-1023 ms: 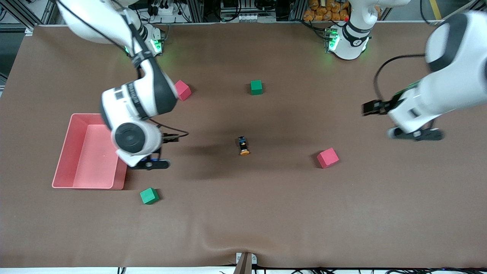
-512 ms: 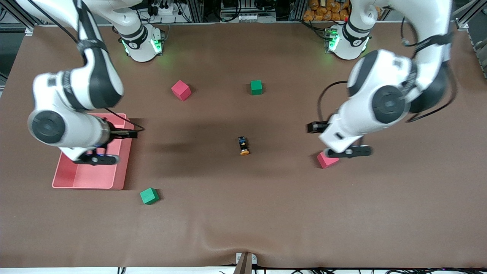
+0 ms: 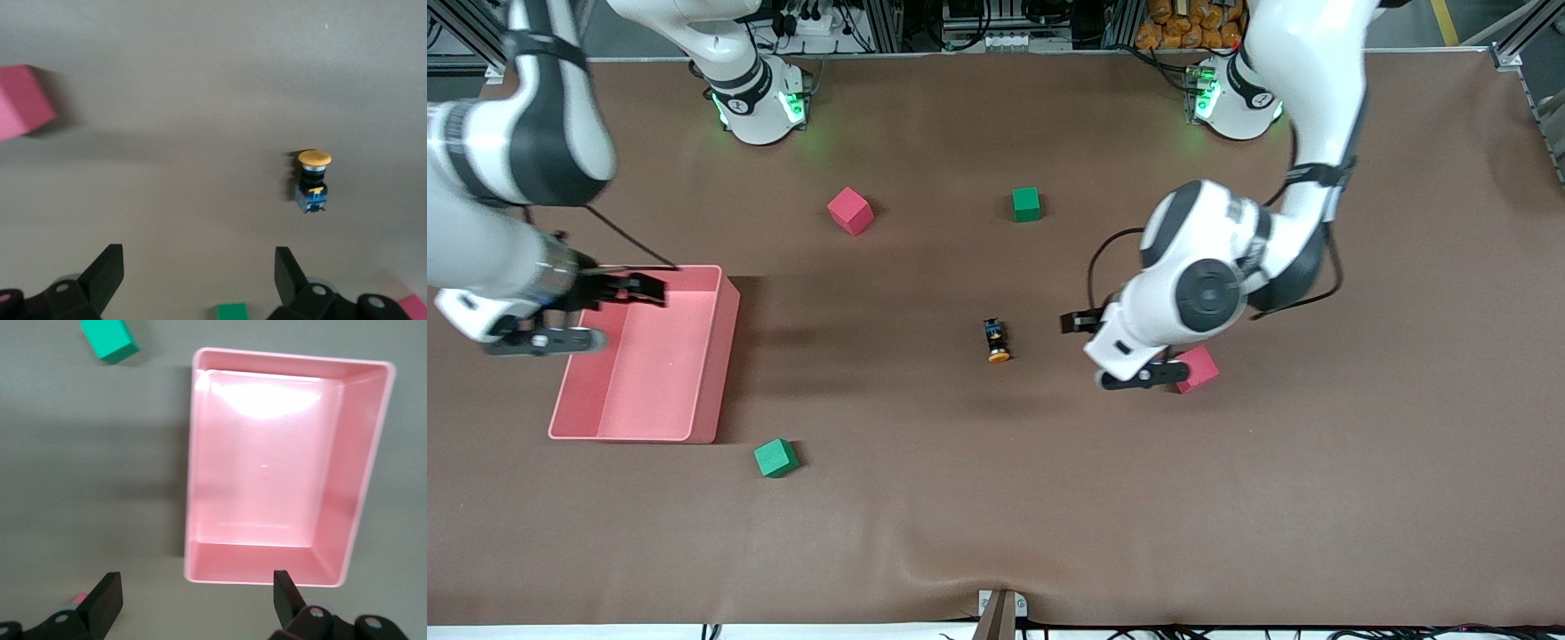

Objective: Place and upright button with both arms

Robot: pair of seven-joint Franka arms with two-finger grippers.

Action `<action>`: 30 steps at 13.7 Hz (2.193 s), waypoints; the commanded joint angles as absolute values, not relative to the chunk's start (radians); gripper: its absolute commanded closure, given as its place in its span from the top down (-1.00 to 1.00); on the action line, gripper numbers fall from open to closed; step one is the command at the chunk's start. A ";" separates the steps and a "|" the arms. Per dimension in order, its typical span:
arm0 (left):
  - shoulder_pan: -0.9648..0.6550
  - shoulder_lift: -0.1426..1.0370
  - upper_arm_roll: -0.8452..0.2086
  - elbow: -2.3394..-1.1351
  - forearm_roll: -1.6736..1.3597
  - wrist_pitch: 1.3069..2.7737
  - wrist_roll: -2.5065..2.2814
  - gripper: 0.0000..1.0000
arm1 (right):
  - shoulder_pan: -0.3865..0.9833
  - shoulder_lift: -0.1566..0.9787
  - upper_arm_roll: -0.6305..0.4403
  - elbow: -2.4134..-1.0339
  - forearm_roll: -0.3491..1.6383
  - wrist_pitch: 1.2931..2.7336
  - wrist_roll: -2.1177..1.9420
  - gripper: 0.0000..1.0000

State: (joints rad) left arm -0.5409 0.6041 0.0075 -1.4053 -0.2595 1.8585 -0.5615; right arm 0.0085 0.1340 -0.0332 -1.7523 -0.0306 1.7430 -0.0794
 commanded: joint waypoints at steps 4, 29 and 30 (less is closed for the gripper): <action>-0.643 0.739 0.025 -1.361 -0.267 2.003 -0.647 1.00 | -0.022 0.084 -0.008 -1.606 -0.028 1.611 -0.104 1.00; -0.813 0.911 0.067 -1.301 -0.253 2.206 -0.779 0.55 | -0.006 0.003 -0.002 -1.496 0.029 1.439 -0.074 1.00; -0.813 0.913 0.067 -1.301 -0.253 2.212 -0.781 0.56 | -0.005 0.003 -0.002 -1.496 0.029 1.439 -0.074 1.00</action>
State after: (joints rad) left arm -0.7997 0.8937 0.0536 -1.3302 -0.2594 2.2004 -0.7670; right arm -0.0091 0.0049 0.0012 -1.5087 0.0182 1.4442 -0.0652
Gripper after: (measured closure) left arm 0.229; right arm 0.000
